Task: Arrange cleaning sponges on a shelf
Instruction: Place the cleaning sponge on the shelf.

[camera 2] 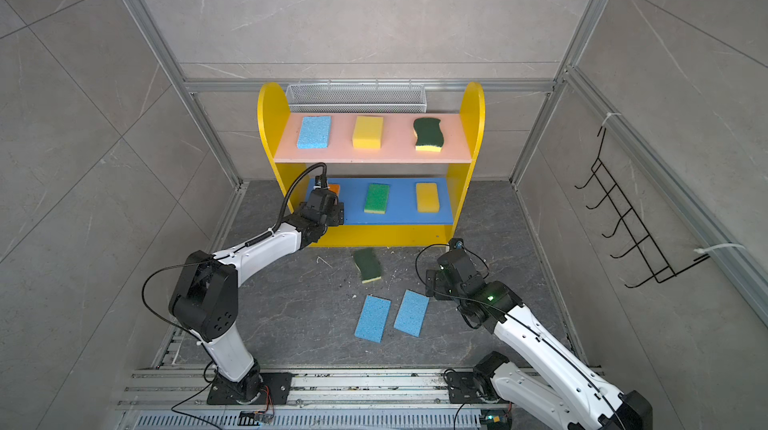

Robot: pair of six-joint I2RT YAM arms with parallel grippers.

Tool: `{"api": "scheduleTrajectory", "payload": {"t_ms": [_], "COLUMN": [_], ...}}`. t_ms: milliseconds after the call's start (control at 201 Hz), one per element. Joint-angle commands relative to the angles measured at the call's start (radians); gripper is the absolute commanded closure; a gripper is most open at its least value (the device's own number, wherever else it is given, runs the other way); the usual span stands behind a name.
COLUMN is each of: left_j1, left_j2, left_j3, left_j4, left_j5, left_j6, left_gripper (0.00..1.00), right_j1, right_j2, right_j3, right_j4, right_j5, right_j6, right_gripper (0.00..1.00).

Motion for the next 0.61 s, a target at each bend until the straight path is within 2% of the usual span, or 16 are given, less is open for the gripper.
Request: {"api": "scheduleTrajectory", "payload": {"t_ms": [0,314,607], "left_j1": [0.002,-0.084,-0.121], "left_j2": [-0.081,-0.181,-0.227], "left_j3": [-0.003,0.002,-0.025], "left_j4": [-0.006,-0.031,-0.016], "left_j5": [0.012,-0.037,-0.019], "left_j6": [-0.027,0.024,-0.019], "left_gripper": [0.11,0.1,0.1], "right_j1": [0.003,0.003,0.002], "right_j2": [-0.015,-0.051,-0.107], "right_j3": [0.016,0.018,0.006], "right_j4": [-0.008,-0.031,-0.064], "right_j5": [0.013,0.016,0.026], "right_j6": [-0.002,0.002,0.002], "right_gripper": [0.05,0.05,0.05]}}
